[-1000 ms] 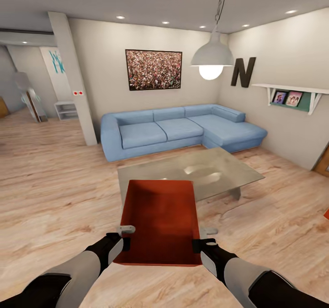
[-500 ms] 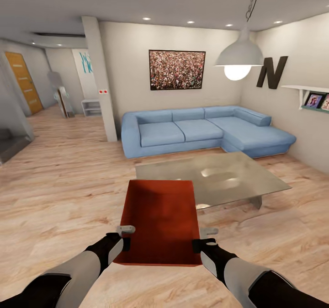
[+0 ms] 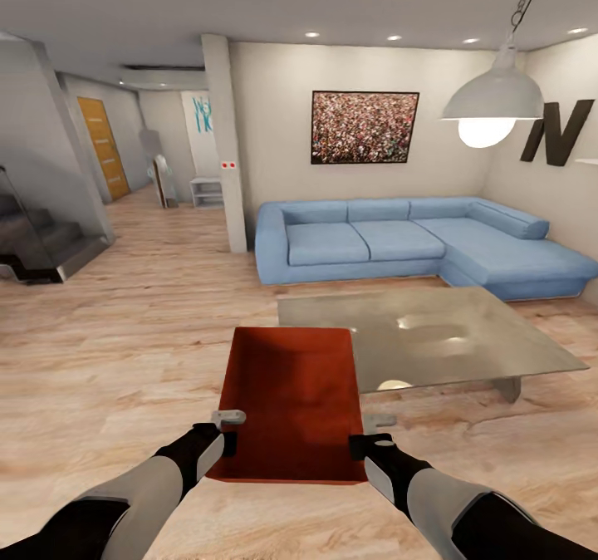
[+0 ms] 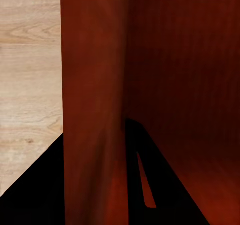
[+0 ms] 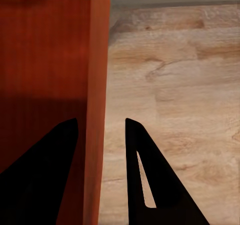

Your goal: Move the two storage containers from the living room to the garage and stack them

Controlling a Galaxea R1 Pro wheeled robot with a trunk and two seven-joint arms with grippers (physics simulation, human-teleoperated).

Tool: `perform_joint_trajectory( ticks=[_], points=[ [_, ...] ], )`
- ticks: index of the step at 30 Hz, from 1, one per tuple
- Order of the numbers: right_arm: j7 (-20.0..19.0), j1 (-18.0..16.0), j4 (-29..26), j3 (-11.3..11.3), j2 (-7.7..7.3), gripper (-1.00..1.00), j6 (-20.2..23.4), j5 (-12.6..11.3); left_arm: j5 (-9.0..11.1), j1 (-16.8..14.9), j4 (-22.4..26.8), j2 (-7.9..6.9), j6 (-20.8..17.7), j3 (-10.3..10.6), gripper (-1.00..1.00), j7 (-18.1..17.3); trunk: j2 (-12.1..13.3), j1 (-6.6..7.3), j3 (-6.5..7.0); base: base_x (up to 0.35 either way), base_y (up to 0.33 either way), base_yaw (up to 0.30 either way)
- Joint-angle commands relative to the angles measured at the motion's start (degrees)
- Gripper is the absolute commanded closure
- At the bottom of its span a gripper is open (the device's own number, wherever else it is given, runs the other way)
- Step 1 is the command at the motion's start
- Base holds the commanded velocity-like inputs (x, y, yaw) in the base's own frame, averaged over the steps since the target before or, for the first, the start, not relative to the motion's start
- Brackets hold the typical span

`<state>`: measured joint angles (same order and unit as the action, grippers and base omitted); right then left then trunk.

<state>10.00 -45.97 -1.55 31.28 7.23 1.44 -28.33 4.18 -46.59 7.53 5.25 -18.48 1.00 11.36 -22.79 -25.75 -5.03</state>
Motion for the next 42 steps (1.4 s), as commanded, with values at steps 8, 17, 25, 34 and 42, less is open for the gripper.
perform_joint_trajectory(
  ticks=[8, 17, 25, 34, 42],
  points=[
    [0.1, 0.0, 0.0, 1.2, 0.16, 1.0, 0.3, -0.9, -2.0, -0.1, 0.3, 0.02, 0.0, -0.8, 1.0, 0.9, -0.1, -0.03, -0.12, 0.0, 0.0, 0.284],
    [0.1, 0.0, 0.0, 1.2, 0.15, 1.0, 0.3, -0.9, -2.0, 0.0, 0.3, 0.09, 0.0, -0.7, 1.0, 0.9, -0.1, -0.03, -0.12, 0.0, 0.0, 0.284],
    [0.1, 0.0, 0.0, 1.2, 0.21, 1.0, 0.3, -0.9, -2.1, -0.1, 0.3, 0.11, 0.0, -0.7, 1.0, 0.9, -0.1, -0.03, -0.12, 0.0, 0.0, 0.284],
    [0.1, 0.0, 0.0, 1.2, 0.19, 1.0, 0.3, -0.9, -2.1, 0.0, 0.3, 0.11, 0.0, -0.7, 1.0, 0.9, -0.1, -0.03, -0.12, 0.0, 0.0, 0.284],
    [0.1, 0.0, 0.0, 1.2, 0.24, 1.0, 0.3, -0.9, -2.1, -0.1, 0.3, 0.11, 0.0, -0.7, 1.0, 0.9, -0.1, -0.03, -0.12, 0.0, 0.0, 0.284]
  ],
)
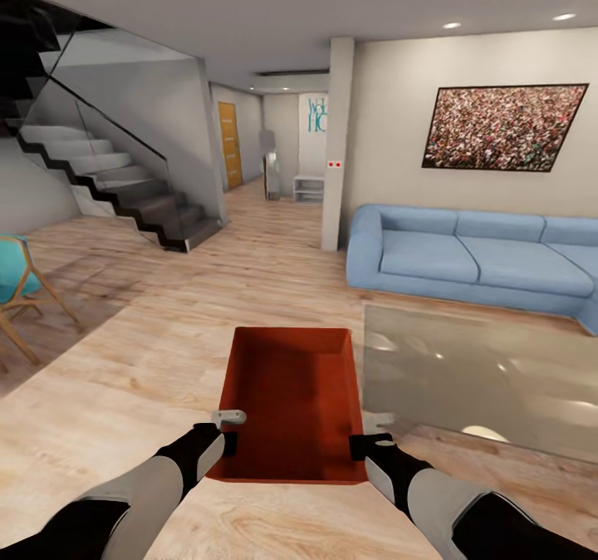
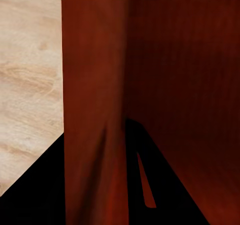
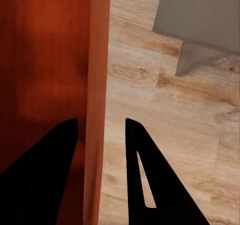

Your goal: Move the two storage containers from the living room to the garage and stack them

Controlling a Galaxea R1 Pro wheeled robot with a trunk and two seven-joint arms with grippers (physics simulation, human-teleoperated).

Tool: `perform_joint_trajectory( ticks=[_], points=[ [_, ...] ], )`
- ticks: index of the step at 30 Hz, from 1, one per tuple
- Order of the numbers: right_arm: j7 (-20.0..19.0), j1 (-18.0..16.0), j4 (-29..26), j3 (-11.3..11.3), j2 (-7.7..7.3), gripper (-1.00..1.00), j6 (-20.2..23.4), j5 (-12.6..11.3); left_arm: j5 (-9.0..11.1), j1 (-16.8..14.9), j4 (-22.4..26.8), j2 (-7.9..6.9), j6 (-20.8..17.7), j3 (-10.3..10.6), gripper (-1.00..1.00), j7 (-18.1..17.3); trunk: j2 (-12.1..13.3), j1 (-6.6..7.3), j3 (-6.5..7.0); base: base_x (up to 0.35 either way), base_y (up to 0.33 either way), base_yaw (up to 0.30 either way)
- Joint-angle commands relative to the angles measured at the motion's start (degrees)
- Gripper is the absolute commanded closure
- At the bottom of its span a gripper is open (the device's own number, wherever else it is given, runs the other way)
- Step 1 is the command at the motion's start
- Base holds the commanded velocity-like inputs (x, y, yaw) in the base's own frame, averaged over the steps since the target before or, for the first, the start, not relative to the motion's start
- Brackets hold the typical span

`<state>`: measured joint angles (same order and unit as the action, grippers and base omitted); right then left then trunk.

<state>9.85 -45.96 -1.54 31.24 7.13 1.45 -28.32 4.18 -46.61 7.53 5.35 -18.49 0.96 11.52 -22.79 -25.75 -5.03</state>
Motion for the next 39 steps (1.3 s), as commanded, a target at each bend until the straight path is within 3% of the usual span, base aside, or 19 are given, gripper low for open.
perform_joint_trajectory(
  ticks=[1, 19, 39],
  points=[
    [0.3, 0.0, 0.0, 1.2, 0.34, 1.0, 0.3, -0.9, -2.1, 0.0, 0.3, 0.02, 0.0, -0.7, 1.0, 0.7, -0.1, -0.03, -0.12, 0.0, 0.0, 0.284],
    [0.3, 0.0, 0.0, 1.2, 0.31, 1.0, 0.3, -0.9, -2.1, 0.0, 0.2, 0.02, 0.0, -0.7, 1.0, 0.7, -0.1, -0.03, -0.12, 0.0, 0.0, 0.276],
    [0.3, 0.0, 0.0, 1.2, 0.24, 1.0, 0.4, -0.9, -2.0, 0.0, 0.3, 0.01, 0.1, -0.8, 1.0, 0.7, -0.1, -0.03, -0.12, 0.192, 0.0, 0.009]
  ],
)
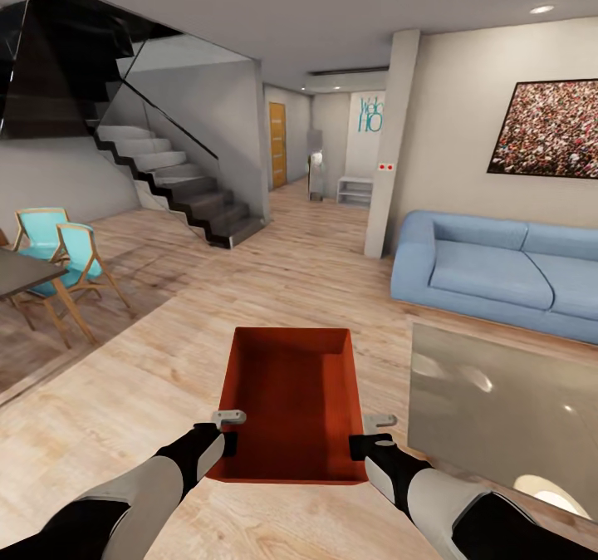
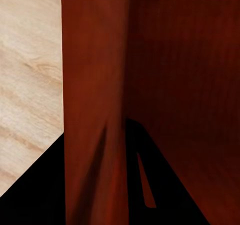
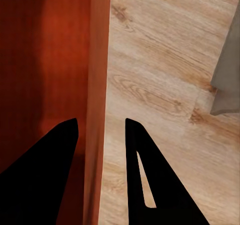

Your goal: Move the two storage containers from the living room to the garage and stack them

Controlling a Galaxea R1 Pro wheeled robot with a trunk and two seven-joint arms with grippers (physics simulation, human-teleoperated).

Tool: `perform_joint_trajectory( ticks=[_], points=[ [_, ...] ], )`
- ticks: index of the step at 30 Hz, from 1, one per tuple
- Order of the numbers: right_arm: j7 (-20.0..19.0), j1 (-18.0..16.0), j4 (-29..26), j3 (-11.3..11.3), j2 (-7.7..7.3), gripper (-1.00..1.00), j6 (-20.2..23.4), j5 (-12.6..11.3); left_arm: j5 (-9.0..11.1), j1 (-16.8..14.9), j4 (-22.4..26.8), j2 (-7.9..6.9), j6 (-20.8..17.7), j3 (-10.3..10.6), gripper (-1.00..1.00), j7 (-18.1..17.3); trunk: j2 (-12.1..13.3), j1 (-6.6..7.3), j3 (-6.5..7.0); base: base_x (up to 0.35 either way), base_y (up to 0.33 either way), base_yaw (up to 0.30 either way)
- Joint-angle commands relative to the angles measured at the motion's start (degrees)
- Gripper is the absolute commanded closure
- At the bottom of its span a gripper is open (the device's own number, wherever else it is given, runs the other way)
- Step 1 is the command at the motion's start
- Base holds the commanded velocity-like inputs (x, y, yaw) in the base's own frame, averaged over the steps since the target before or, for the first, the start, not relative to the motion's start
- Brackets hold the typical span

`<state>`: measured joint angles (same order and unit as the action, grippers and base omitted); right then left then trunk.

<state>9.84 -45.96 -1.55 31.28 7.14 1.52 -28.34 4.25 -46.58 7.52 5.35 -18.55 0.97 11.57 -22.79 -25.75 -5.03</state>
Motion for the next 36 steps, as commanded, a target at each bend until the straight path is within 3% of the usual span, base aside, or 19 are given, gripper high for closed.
perform_joint_trajectory(
  ticks=[1, 20, 36],
  points=[
    [0.3, 0.0, 0.0, 1.2, 0.24, 1.0, 0.3, -0.9, -2.1, -0.1, 0.3, 0.01, 0.2, -0.8, 1.0, 0.6, -0.1, -0.04, -0.12, 0.02, 0.0, 0.0],
    [0.3, 0.0, 0.0, 1.2, 0.16, 1.0, 0.3, -0.9, -2.1, -0.1, 0.2, 0.01, 0.2, -0.7, 1.0, 0.7, -0.1, -0.04, -0.12, 0.002, 0.0, 0.0],
    [0.3, 0.0, 0.0, 1.2, 0.16, 1.0, 0.3, -0.9, -2.1, -0.1, 0.2, 0.01, 0.2, -0.7, 1.0, 0.7, -0.1, -0.04, -0.12, 0.305, 0.0, 0.0]
  ],
)
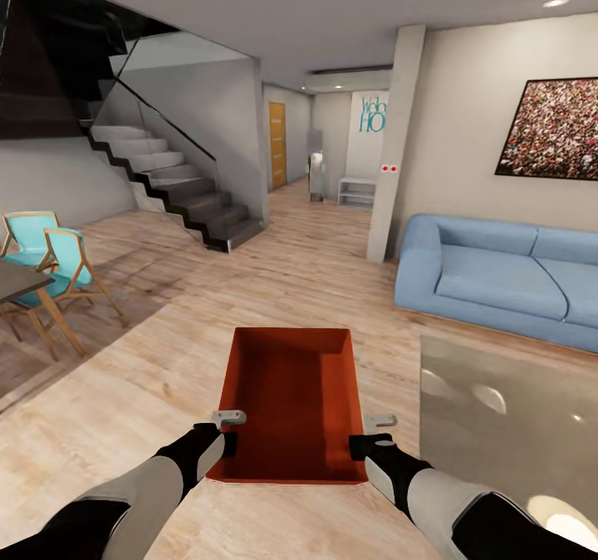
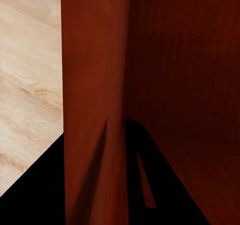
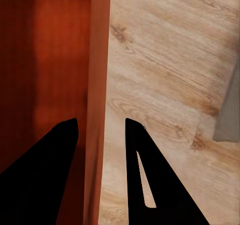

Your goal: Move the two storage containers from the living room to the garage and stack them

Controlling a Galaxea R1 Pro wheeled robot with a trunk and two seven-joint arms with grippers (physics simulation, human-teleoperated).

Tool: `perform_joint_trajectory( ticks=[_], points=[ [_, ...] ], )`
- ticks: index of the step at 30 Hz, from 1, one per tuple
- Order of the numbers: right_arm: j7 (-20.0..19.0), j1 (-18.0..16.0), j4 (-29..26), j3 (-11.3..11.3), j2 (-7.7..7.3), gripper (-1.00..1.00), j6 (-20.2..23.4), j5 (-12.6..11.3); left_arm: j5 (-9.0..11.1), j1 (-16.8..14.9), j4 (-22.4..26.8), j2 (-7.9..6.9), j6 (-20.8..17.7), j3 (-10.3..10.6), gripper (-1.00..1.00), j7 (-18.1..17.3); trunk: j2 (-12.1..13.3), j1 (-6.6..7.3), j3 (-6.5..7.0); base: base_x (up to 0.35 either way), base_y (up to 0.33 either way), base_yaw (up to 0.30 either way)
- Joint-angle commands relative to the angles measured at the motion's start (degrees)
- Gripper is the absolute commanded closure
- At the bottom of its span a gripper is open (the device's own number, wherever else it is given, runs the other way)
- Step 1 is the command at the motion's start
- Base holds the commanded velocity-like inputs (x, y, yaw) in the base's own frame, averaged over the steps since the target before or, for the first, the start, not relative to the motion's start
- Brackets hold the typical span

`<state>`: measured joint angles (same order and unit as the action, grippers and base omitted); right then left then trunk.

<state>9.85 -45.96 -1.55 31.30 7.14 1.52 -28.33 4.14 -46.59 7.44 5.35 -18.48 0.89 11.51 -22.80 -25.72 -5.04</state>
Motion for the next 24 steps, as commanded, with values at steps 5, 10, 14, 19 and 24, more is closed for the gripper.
perform_joint_trajectory(
  ticks=[5, 10, 14, 19, 24],
  points=[
    [0.3, 0.0, 0.0, 1.1, 0.16, 1.0, 0.3, -0.9, -2.0, 0.0, 0.3, 0.01, 0.1, -0.6, 1.0, 0.7, -0.1, -0.07, -0.12, 0.321, 0.0, 0.0],
    [0.3, 0.0, 0.0, 1.1, 0.16, 1.0, 0.3, -0.9, -2.0, -0.1, 0.3, 0.01, 0.1, -0.6, 1.0, 0.7, -0.1, -0.07, -0.12, 0.321, 0.0, 0.0],
    [0.3, 0.0, 0.0, 1.1, 0.16, 1.0, 0.3, -0.9, -2.0, 0.0, 0.3, 0.01, 0.1, -0.6, 1.0, 0.7, -0.1, -0.07, -0.12, 0.321, 0.0, 0.0],
    [0.3, 0.0, 0.0, 1.1, 0.16, 1.0, 0.3, -0.9, -2.0, -0.1, 0.3, 0.01, 0.1, -0.7, 1.0, 0.7, -0.1, -0.07, -0.12, 0.321, 0.0, 0.0],
    [0.3, 0.0, 0.0, 1.1, 0.16, 1.0, 0.3, -0.9, -2.0, -0.1, 0.3, 0.01, 0.1, -0.7, 1.0, 0.7, -0.1, -0.07, -0.12, 0.321, 0.0, 0.0]
  ],
)
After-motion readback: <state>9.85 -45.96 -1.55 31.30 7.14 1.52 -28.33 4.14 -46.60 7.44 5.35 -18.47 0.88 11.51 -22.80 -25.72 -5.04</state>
